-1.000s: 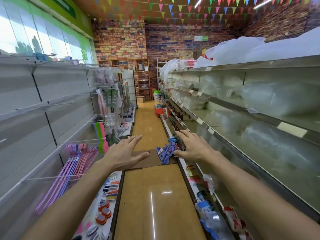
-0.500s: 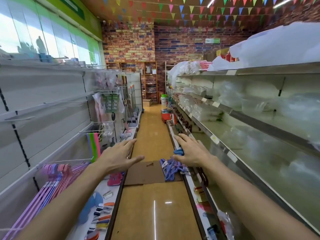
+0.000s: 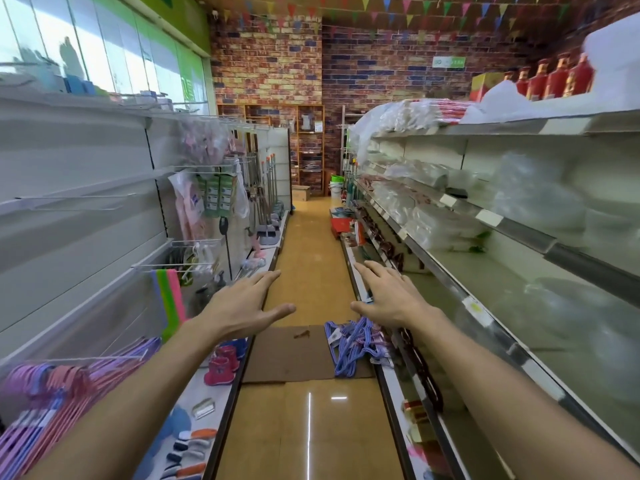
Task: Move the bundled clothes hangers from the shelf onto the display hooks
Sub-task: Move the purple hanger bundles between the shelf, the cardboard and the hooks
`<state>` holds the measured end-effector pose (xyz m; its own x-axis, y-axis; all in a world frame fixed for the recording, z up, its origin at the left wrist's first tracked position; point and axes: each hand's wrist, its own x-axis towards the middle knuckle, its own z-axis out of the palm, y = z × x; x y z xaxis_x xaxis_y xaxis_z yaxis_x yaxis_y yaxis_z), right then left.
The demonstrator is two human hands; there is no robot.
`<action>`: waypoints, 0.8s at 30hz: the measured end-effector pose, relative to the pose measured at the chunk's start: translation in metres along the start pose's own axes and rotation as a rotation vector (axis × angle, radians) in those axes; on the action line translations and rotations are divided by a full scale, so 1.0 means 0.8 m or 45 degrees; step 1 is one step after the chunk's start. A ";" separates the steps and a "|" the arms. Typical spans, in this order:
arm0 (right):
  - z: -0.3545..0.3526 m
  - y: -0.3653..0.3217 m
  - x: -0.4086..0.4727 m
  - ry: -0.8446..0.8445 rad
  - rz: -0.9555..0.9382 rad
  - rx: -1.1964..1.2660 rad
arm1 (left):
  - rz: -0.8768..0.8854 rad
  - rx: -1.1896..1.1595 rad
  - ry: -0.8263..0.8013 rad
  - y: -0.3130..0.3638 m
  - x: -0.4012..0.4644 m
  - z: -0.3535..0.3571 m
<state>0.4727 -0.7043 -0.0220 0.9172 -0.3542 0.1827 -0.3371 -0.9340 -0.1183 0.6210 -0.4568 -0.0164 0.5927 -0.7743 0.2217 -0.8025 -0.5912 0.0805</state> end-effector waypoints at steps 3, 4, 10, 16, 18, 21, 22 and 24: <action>0.022 0.009 0.077 -0.001 0.021 0.009 | 0.016 -0.007 0.002 -0.040 0.074 0.020; 0.028 0.011 0.103 -0.009 0.030 0.009 | 0.023 -0.011 0.001 -0.054 0.100 0.026; 0.051 0.021 0.258 -0.006 0.071 0.006 | 0.073 0.000 -0.028 -0.128 0.252 0.049; 0.078 0.046 0.382 -0.006 0.120 0.014 | 0.105 -0.007 -0.054 -0.178 0.381 0.082; 0.090 0.059 0.421 -0.009 0.141 0.019 | 0.128 -0.008 -0.070 -0.190 0.420 0.096; 0.104 0.078 0.477 -0.022 0.150 0.014 | 0.133 -0.013 -0.076 -0.208 0.474 0.115; 0.108 0.084 0.498 -0.027 0.150 0.010 | 0.133 -0.021 -0.078 -0.214 0.495 0.120; 0.115 0.098 0.544 -0.024 0.150 0.009 | 0.128 -0.039 -0.074 -0.225 0.539 0.129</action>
<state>0.8651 -0.9278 -0.0412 0.8753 -0.4602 0.1485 -0.4411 -0.8857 -0.1446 1.0279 -0.7076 -0.0356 0.5113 -0.8417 0.1733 -0.8593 -0.5034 0.0905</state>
